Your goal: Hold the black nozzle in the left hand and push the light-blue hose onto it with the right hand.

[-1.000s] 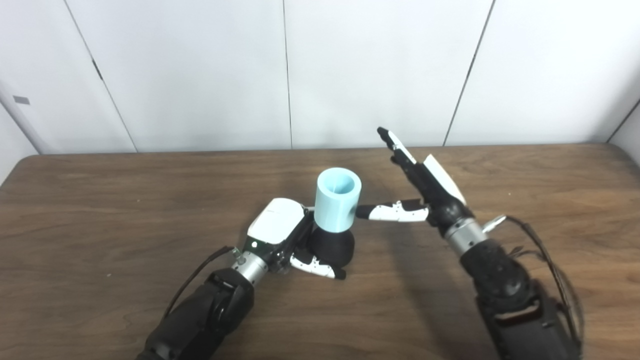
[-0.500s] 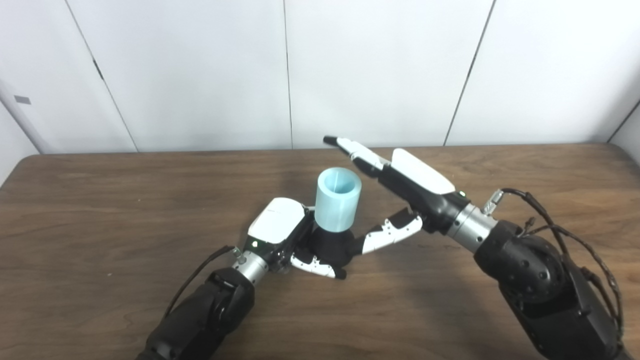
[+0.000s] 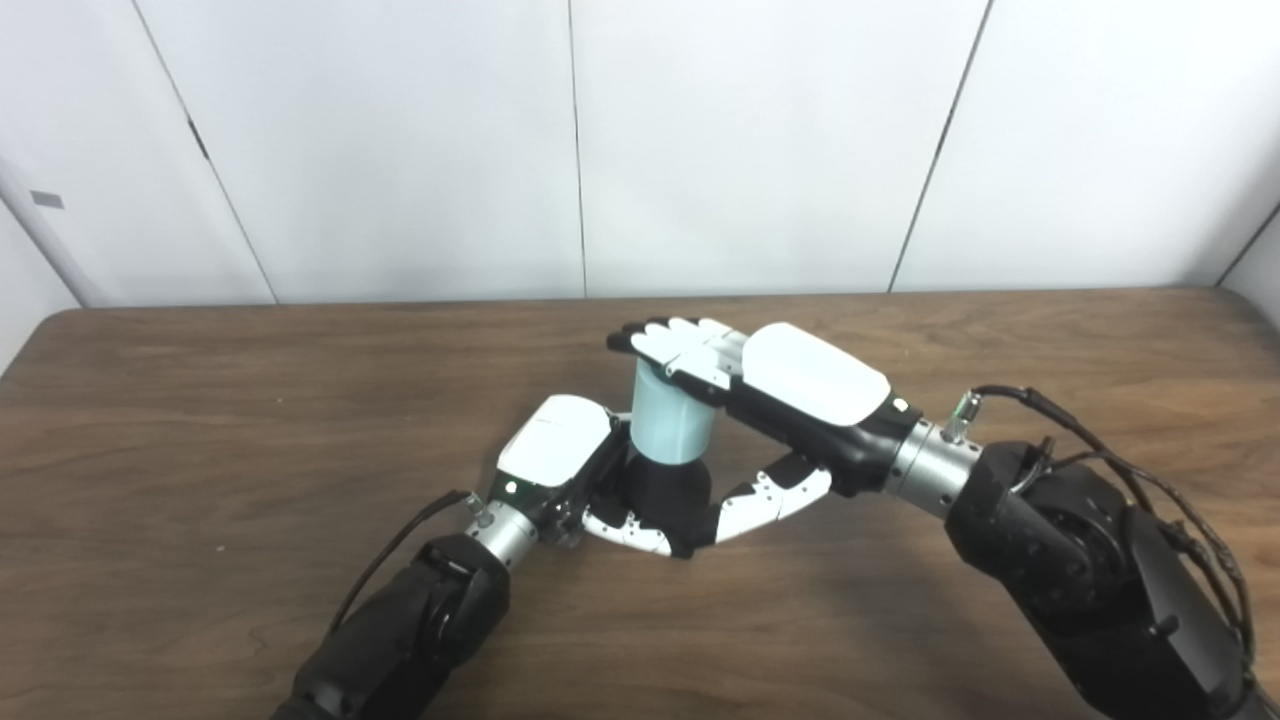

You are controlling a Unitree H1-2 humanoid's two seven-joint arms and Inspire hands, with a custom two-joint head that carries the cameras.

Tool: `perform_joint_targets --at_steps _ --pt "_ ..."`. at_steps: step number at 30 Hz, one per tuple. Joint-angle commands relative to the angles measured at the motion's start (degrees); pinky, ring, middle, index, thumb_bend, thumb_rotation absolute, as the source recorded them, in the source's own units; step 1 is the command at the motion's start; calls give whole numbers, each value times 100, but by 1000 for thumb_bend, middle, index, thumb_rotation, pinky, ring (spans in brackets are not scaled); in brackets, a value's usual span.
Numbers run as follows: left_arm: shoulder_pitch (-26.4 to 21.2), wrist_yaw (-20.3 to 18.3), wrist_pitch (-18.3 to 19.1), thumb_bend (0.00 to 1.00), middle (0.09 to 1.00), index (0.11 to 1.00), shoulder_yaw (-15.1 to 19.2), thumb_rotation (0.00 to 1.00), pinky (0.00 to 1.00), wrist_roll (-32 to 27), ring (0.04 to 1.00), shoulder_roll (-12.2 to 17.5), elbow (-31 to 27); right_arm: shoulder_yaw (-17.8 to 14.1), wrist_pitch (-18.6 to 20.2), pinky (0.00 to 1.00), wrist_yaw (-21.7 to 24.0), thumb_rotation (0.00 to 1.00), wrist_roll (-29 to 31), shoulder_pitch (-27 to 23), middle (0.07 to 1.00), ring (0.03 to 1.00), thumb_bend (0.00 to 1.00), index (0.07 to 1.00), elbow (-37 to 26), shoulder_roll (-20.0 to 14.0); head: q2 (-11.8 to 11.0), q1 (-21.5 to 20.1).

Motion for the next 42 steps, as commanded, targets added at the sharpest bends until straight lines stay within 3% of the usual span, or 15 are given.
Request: perform_joint_targets --at_steps 1,12,16,18,21,29,42 --pt "443 -507 -21 501 446 526 -324 0 347 259 395 -20 468 -39 -215 1000 17 1000 -62 -205 1000 1000 782 1000 -91 -137 9 -4" --pt "486 -563 30 500 450 530 -305 0 348 244 390 12 361 177 -465 988 313 1000 -469 -205 971 987 834 959 169 -319 76 0" --pt "490 -574 19 500 450 529 -299 0 361 224 391 11 346 209 -611 914 232 997 -455 -155 955 958 856 939 291 -276 83 0" --pt "491 -566 39 500 455 527 -299 0 364 237 393 3 347 261 -715 836 166 965 -426 -123 929 916 855 907 349 -243 83 0" --pt "491 -577 55 500 450 529 -300 0 356 238 391 -6 343 435 -726 801 275 923 -471 -101 910 889 854 886 337 -224 113 -9" --pt "499 -679 110 501 455 525 -293 0 362 197 400 -22 285 702 -771 799 311 884 -626 -41 908 888 864 882 357 -230 131 29" --pt "481 -633 46 501 456 523 -288 0 386 195 402 -5 308 722 -888 815 33 893 -711 42 915 897 812 888 442 -263 162 27"
